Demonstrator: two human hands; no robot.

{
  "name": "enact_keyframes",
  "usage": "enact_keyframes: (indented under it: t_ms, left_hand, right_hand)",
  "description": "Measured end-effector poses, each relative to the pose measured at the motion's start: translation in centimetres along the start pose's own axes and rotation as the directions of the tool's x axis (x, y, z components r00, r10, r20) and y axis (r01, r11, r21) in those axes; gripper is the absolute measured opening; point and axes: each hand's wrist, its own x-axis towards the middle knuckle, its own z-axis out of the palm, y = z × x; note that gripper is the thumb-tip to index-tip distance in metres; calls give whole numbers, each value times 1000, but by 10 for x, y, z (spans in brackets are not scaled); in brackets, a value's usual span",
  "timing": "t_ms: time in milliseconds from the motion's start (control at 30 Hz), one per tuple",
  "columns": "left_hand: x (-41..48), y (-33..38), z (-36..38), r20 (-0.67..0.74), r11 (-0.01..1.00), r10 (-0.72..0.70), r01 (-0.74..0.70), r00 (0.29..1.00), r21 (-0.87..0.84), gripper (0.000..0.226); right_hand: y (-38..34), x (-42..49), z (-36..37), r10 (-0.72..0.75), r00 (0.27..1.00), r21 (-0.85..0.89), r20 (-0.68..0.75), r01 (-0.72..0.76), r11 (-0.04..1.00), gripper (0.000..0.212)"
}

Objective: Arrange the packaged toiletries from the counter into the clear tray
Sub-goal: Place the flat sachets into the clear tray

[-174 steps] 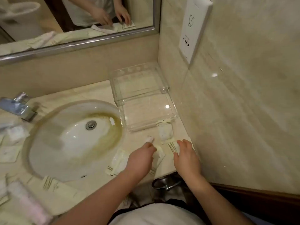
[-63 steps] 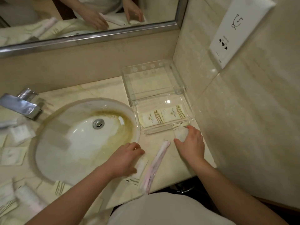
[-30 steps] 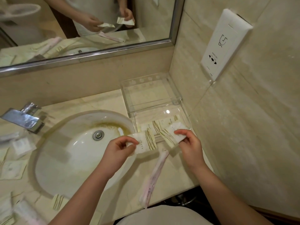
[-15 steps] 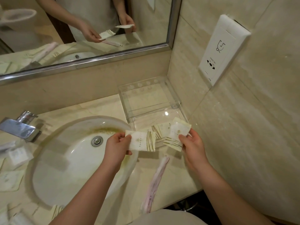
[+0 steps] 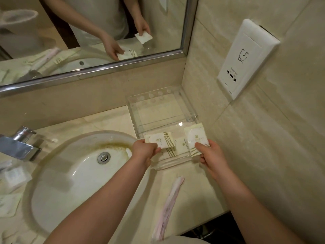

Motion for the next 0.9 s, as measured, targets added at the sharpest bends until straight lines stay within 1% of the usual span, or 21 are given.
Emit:
enact_keyframes:
  t_ms: [33,133,167,233,267,400,533,700,800,867,900]
  left_hand:
    - [6,0,2,-21,1000,-24,24,999,-11,25]
    - [15,0,11,-66,998,-46,43,997,-46,32]
    - [15,0,14,-80,998,-46,42,996,-49,35]
    - [15,2,20,-95,999,-39,36,995,-38,46]
    - [16,2,22,-99,999,-34,31,995,-28,50]
    - [19,4,29,-138,1000,-29,27,990,-11,55]
    - [22,8,32,-166,999,-33,27,986,-38,59]
    - [23,12,35,-203,999,-40,32,978,-39,58]
    - [24,13,37,-219,998,-63,57,974,-35,62]
    - [22,13,37,-208,999,-38,36,977,-12,64]
    - [21,11,37,-198,1000,-5,8,980,14,65]
  right_hand:
    - [-1,3,0,13,1000,25,-19,-13,1000,3]
    - [-3,11,2,37,997,131,-66,-28,991,3]
    - [-3,15,2,41,997,161,-68,-30,986,8]
    - [-4,23,3,55,996,173,-64,-43,984,20]
    - [-6,24,3,58,997,162,-58,-48,986,22]
    - [-13,31,6,59,998,140,-37,-53,989,20]
    - [-11,39,5,21,998,35,-60,-19,999,13]
    - [-9,50,8,0,996,-7,-92,-1,1000,12]
    - [-12,60,12,21,993,-109,-117,-34,993,14]
    - [-13,70,16,39,989,-195,-139,-66,978,16]
    - [-14,75,19,37,988,-240,-152,-73,968,20]
